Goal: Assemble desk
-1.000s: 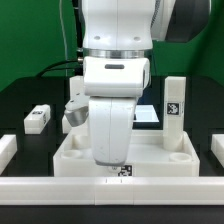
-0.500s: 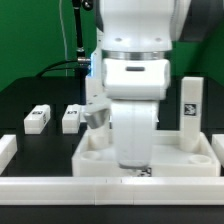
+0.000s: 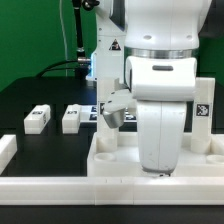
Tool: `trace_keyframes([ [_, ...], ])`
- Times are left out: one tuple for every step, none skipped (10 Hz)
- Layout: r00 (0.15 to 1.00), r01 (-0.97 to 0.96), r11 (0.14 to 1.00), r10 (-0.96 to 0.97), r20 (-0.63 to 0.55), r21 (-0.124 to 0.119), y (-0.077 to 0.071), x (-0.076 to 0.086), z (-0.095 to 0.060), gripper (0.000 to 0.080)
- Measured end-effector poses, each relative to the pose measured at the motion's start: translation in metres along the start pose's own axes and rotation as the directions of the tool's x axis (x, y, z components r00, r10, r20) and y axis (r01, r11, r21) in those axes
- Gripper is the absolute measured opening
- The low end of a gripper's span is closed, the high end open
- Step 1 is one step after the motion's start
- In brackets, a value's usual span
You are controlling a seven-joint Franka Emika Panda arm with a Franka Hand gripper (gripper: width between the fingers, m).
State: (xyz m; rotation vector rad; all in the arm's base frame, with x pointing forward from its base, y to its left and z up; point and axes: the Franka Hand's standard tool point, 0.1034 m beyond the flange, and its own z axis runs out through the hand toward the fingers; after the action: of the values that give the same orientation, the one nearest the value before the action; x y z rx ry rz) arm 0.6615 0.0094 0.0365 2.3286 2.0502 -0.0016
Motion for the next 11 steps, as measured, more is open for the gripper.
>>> trace_keyframes([
  [1.0, 0.008, 1.0, -0.008, 0.005, 0.008, 0.002, 0.001, -0.003, 0.0061],
  [1.0, 0.019, 1.0, -0.019, 0.011, 0.01, 0.002, 0.002, -0.004, 0.0061],
  [1.0, 0.016, 1.0, -0.016, 0.013, 0.021, 0.0, -0.001, -0.001, 0.0061],
  [1.0, 0.009, 0.999, -0.009, 0.015, 0.034, -0.004, -0.006, 0.006, 0.0061],
  [1.0, 0.008, 0.999, -0.008, 0.015, 0.033, -0.003, -0.006, 0.006, 0.0061],
  [1.0, 0.008, 0.999, -0.008, 0.015, 0.033, -0.003, -0.006, 0.006, 0.0061],
  [1.0, 0.007, 0.999, -0.007, 0.015, 0.032, -0.003, -0.007, 0.006, 0.0107],
  [1.0, 0.006, 0.999, -0.007, 0.015, 0.032, -0.003, -0.007, 0.006, 0.0283],
  [1.0, 0.006, 0.999, -0.006, 0.015, 0.032, -0.003, -0.007, 0.006, 0.0283],
  [1.0, 0.006, 0.999, -0.006, 0.015, 0.032, -0.003, -0.007, 0.006, 0.0465],
  [1.0, 0.005, 0.999, -0.006, 0.015, 0.032, -0.003, -0.008, 0.006, 0.0583],
])
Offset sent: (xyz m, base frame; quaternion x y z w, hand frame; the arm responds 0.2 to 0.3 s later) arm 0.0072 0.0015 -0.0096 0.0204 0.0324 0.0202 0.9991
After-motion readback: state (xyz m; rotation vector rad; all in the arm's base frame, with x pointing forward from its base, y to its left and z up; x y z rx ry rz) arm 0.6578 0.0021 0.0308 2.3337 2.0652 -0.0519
